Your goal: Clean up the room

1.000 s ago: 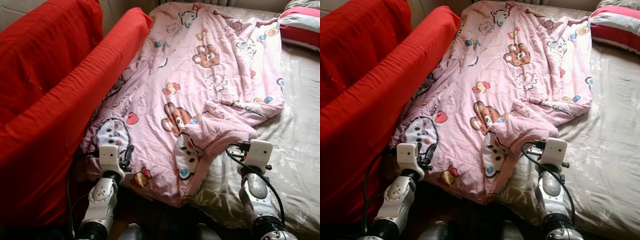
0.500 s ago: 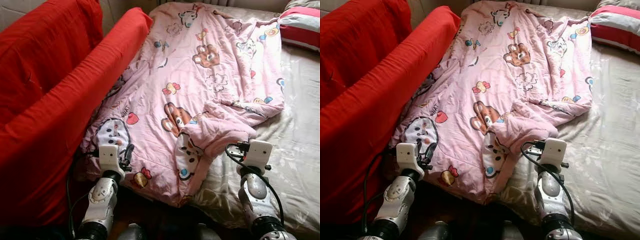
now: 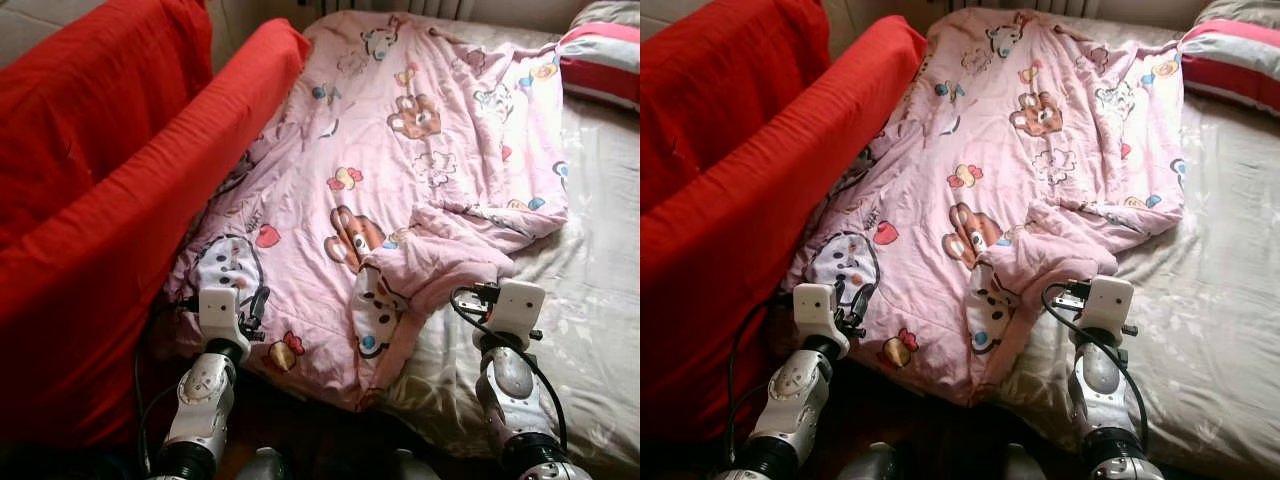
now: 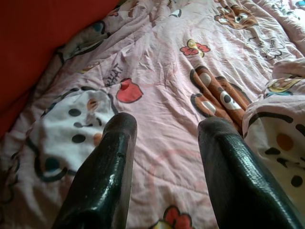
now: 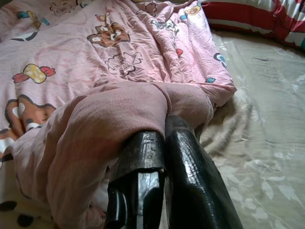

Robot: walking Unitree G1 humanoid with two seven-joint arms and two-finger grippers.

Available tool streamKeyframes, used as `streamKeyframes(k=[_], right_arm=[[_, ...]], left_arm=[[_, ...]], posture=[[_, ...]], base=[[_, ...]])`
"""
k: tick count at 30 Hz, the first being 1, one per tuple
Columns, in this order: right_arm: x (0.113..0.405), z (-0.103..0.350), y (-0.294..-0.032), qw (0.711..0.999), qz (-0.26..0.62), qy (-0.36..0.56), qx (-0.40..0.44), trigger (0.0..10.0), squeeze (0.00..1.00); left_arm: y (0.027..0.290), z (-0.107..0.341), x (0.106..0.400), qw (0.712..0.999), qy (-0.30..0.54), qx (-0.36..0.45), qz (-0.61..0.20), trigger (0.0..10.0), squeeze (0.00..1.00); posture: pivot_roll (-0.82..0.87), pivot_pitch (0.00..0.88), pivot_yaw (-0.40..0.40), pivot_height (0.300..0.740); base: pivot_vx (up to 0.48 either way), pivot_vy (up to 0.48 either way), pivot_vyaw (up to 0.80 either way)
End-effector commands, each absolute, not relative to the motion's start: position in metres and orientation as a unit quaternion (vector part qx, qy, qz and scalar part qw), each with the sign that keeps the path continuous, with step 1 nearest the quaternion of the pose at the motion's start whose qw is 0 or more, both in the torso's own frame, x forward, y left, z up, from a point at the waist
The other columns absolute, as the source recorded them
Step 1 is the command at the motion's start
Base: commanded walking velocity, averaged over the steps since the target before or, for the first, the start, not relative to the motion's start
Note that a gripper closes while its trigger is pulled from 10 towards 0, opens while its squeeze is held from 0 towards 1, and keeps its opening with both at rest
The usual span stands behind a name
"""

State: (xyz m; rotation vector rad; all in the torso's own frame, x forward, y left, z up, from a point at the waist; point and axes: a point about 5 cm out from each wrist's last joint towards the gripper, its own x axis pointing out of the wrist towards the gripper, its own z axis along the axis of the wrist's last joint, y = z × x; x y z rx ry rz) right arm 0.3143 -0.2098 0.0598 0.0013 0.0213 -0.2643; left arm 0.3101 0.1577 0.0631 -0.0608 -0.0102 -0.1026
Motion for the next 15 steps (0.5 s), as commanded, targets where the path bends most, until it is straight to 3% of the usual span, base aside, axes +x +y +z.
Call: streamKeyframes(k=[1,9,15], right_arm=[[0.3102,0.0562,-0.2103,0.990,-0.138,0.013,0.005,10.0,0.00],[0.3100,0.0563,-0.2103,0.990,-0.140,0.012,0.004,10.0,0.00],[0.3093,0.0606,-0.2184,0.985,-0.172,-0.001,-0.003,10.0,0.00]], left_arm=[[0.1615,0.0544,0.3043,0.999,0.010,-0.031,-0.044,10.0,0.00],[0.1610,0.0538,0.3039,0.999,0.012,-0.027,-0.045,10.0,0.00],[0.1615,0.0534,0.3035,0.999,0.013,-0.023,-0.046,10.0,0.00]], posture=[[-0.02,0.203,0.038,0.740],[-0.02,0.206,0.038,0.740],[-0.01,0.210,0.039,0.740]], base=[[-0.266,0.000,0.00],[-0.262,0.000,0.00],[0.000,-0.171,0.00]])
